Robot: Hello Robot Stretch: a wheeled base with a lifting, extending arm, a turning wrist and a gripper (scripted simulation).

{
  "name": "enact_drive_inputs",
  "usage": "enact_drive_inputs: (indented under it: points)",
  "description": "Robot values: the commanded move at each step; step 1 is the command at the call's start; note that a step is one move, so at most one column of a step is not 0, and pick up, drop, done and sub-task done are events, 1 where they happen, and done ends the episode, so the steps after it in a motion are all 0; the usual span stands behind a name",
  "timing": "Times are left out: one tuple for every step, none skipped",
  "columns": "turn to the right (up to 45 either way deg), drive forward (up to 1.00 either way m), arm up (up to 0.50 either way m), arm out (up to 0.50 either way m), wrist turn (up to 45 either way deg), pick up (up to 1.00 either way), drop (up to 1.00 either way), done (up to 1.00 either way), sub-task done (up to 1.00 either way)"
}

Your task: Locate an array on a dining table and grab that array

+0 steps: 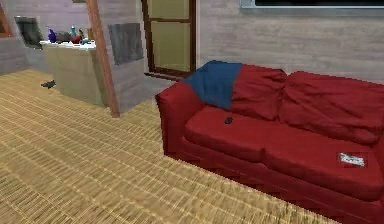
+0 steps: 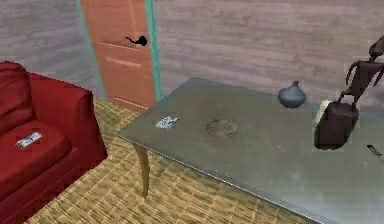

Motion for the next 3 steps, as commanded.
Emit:
enact_drive_inputs:
  points:
    - [27.0,0.00,0.00,0.00,0.0,0.00,0.00,0.00,0.00]
    - [0.0,0.20,0.00,0.00,0.0,0.00,0.00,0.00,0.00]
    - [-21.0,0.00,0.00,0.00,0.0,0.00,0.00,0.00,0.00]
